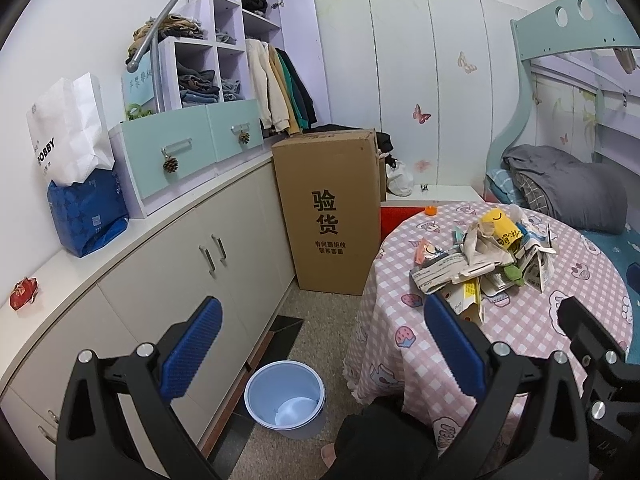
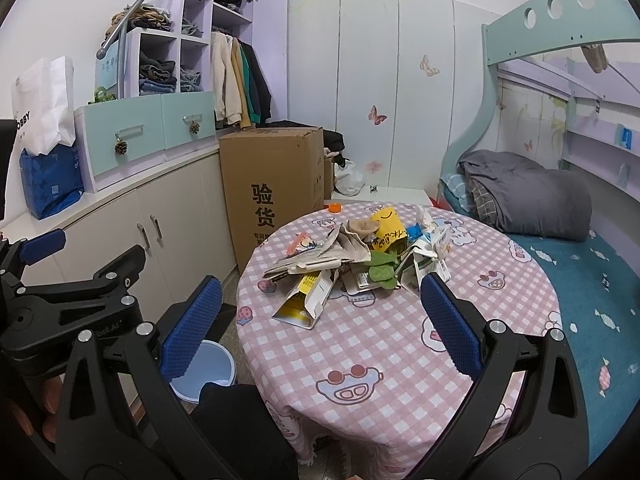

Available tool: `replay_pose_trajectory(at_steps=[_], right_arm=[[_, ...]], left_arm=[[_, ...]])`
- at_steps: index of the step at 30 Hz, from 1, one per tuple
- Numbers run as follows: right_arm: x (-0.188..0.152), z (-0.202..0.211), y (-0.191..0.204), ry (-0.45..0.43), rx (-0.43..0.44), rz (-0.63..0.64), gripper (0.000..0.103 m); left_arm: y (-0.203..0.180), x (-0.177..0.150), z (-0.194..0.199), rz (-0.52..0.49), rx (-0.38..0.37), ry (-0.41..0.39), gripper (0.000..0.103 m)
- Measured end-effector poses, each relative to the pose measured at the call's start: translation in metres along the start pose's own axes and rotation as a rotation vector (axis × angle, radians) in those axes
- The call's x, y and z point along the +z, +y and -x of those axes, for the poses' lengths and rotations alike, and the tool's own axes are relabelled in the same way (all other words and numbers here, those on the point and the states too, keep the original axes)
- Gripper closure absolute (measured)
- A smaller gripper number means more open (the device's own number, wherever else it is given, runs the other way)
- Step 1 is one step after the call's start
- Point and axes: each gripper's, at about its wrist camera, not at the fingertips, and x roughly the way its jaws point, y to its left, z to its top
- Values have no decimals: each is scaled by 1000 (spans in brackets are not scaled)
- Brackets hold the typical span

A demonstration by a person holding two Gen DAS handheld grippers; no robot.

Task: Collect trash
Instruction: 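Grasp the crumpled newspaper with the left tool while the right tool grasps the yellow-white carton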

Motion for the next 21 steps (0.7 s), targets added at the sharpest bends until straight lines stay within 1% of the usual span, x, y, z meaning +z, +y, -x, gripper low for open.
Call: replay_pose_trajectory(at_steps=[5, 9, 13, 17, 21], right_arm=[[-3, -13, -12, 39, 17, -38, 6], [-7, -24, -27, 65, 3, -70, 6], [-13, -37, -44, 96, -17, -106, 6], [-23, -56, -65, 148, -47, -149, 6], [-33, -77, -90, 204, -65, -220, 6]], left_arm=[[-5, -1, -10, -7, -10, 28, 4], [-10, -4, -22, -9, -18, 55, 4], [-18, -5, -40, -13, -44, 90, 4], [-35, -7, -63, -20, -109, 133, 4], [-63, -13, -89, -86, -171, 177, 4]])
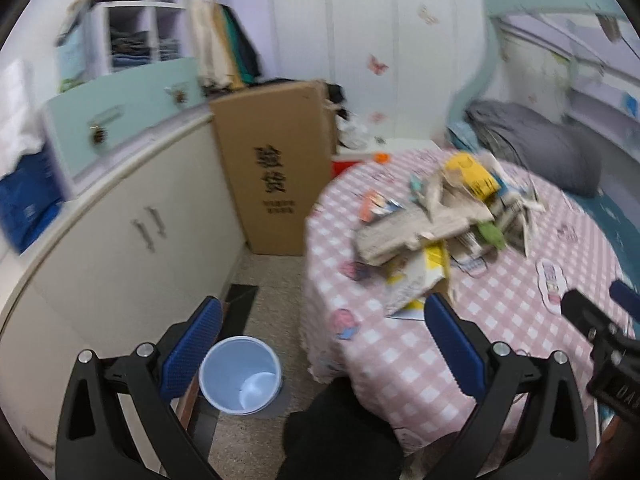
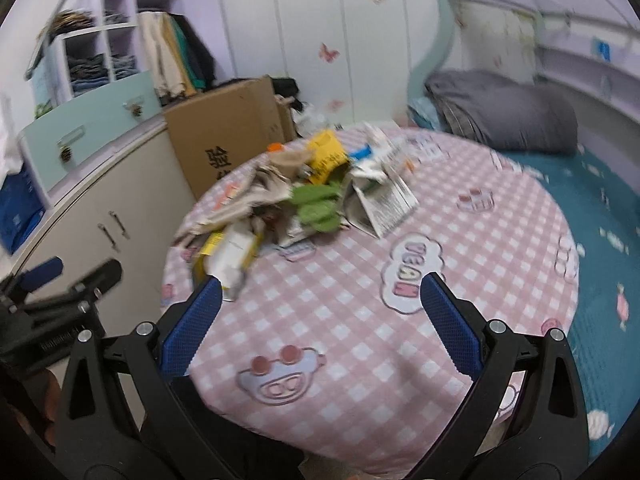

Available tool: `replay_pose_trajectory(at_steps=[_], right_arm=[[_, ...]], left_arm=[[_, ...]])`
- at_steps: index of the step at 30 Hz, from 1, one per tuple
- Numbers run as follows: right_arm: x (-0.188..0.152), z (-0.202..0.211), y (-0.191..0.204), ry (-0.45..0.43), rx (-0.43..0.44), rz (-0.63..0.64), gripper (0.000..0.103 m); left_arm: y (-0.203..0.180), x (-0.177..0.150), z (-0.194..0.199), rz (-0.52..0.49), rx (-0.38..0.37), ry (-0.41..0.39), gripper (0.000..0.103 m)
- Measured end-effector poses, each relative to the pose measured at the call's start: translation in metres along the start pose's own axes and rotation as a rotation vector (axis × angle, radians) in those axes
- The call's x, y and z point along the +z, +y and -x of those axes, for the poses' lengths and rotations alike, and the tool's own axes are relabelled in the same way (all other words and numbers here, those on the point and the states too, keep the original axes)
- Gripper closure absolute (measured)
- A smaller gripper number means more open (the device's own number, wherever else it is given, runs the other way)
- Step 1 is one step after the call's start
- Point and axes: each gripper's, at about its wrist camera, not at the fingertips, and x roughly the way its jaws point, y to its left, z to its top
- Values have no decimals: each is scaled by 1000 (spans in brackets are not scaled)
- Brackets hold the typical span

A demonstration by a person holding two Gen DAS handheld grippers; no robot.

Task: Collect trash
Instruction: 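Grasp the crumpled newspaper with the left tool while the right tool grasps the yellow-white carton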

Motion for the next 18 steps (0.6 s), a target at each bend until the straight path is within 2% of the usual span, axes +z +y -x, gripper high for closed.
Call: replay_pose_trajectory(at_steps=[4, 10, 12, 16, 18], right_arm=[[1, -18, -14, 34, 10, -47, 6], [9, -41, -5, 56, 64, -70, 6], [12, -47, -2, 55, 76, -77, 6], [14, -55, 1, 70, 73, -86, 6], [15, -60, 2, 77, 70, -81, 6]], left_arm=[[-10, 1, -24, -28, -11, 18, 4], [-3, 12, -40, -27, -19, -3, 4], [-5, 15, -44, -77, -27, -22, 4], [-12, 20, -60, -195, 2, -39, 4], [-13, 22, -68, -244, -18, -41, 4]])
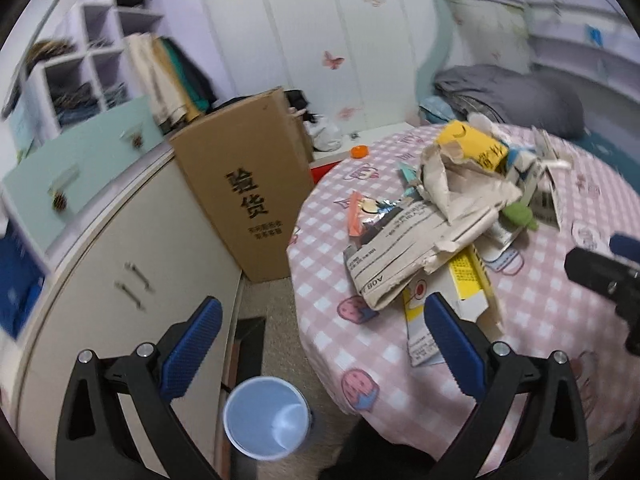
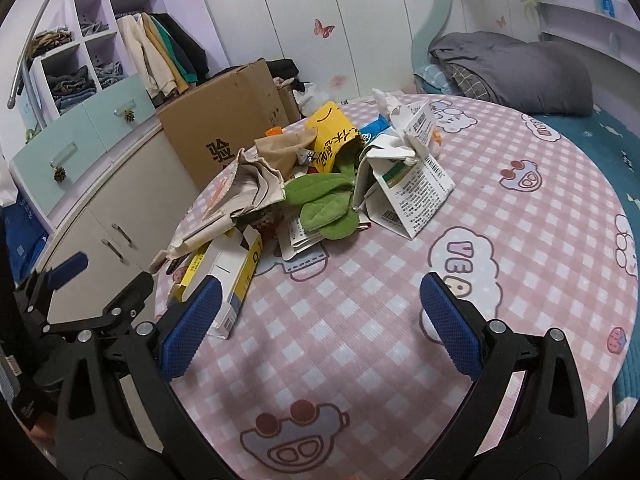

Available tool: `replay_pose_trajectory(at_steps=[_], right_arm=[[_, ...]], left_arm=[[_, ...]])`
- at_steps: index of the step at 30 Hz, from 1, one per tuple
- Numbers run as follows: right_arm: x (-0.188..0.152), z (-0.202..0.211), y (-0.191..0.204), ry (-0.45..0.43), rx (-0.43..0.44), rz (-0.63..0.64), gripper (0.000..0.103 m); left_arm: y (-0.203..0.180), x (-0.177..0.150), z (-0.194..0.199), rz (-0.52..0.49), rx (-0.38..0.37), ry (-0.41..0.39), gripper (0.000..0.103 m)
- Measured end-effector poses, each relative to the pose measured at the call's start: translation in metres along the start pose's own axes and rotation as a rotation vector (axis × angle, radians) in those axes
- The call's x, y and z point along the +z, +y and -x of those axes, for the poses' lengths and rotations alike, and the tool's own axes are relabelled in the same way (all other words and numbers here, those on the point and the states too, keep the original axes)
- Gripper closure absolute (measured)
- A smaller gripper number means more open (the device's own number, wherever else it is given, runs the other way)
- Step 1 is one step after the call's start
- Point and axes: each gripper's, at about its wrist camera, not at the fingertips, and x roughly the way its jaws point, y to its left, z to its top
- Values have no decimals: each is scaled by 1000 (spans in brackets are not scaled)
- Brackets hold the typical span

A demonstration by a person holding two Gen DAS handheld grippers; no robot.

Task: Collect trash
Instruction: 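Grasp the crumpled newspaper with the left tool while the right tool grasps the yellow-white carton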

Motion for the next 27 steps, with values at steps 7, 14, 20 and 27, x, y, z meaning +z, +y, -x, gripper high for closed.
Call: replay_pose_trajectory(at_steps=[7, 14, 20, 27], right_arm=[[4, -15, 2, 17, -11, -3, 6], [3, -30, 3, 60, 4, -16, 6], [1, -27, 3, 69, 43, -50, 6], [-1, -23, 17, 75, 109, -28, 6]], left_arm=[[-14, 9, -30, -161, -88, -38, 27], [-45, 15, -41, -303, -116, -126, 64], [-37, 17, -30, -193, -125, -182, 96], [8, 3, 2, 91, -200, -208, 100]])
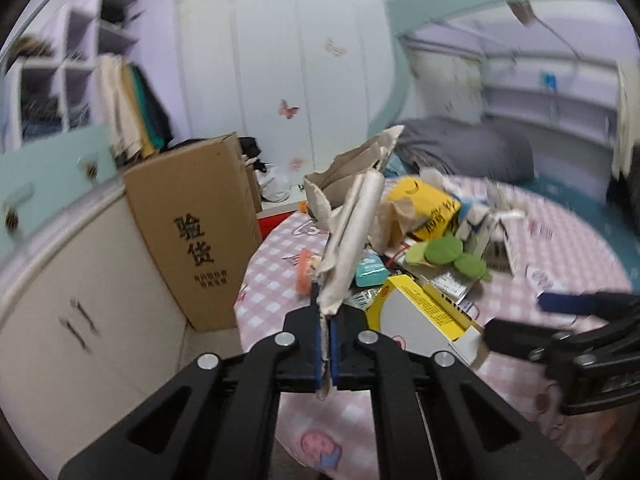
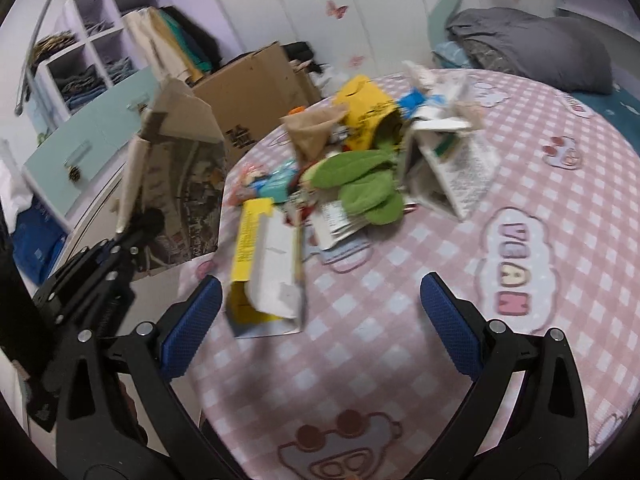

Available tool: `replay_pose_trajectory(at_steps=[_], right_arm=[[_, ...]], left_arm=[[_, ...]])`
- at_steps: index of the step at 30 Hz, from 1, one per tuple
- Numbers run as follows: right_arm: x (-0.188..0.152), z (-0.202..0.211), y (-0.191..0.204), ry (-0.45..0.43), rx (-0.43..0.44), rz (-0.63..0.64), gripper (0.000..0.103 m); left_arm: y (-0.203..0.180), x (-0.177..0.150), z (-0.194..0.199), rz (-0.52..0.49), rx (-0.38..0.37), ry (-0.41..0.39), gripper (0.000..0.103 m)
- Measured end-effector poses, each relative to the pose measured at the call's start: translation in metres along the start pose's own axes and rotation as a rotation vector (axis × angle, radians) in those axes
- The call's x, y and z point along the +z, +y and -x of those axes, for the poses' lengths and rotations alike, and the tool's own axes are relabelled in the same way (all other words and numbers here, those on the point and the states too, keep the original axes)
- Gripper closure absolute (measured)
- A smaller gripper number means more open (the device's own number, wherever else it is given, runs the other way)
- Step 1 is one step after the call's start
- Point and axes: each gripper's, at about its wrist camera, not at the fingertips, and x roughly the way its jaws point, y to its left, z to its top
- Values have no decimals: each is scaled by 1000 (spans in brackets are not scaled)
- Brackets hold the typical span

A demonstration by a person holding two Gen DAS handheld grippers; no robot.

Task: Collect trash
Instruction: 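Grasp the crumpled newspaper with the left tool while the right tool grasps the yellow-white carton, then carry the newspaper and carton over the blue wastebasket with both tools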

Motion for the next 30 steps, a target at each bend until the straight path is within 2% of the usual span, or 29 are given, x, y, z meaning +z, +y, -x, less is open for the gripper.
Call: replay_pose_trajectory(at_steps=[4, 5, 7, 8, 9, 10, 13, 19, 22, 25, 30], right_arm=[[5, -17, 18, 37, 26, 42, 6], [7, -21, 25, 41, 19, 64, 10], [9, -28, 35, 48, 0, 99, 27], [9, -34, 40, 66, -21, 121, 43], [8, -39, 44, 82, -30, 135, 53], [7, -43, 46, 92, -38, 146, 59], [0, -37, 48, 66, -46, 164, 62], [-6, 0, 57, -24, -50, 196, 64], [-6, 13, 80, -45, 1, 237, 64], [-9, 10, 113, -32, 77, 300, 64], [-27, -38, 178, 65, 190, 411, 64]], left_arm=[[16, -8, 17, 103, 14, 12, 100], [19, -10, 20, 124, 13, 19, 100], [23, -13, 26, 152, 27, 34, 100], [25, -15, 28, 165, 32, 40, 100], [27, -16, 30, 174, 34, 44, 100], [30, -18, 33, 184, 35, 47, 100], [37, -21, 43, 213, 39, 42, 100], [62, -27, 62, 297, 42, 29, 100], [81, -32, 68, 338, 66, 38, 100], [106, -44, 70, 374, 125, 67, 100], [169, -77, 64, 477, 269, 160, 100]])
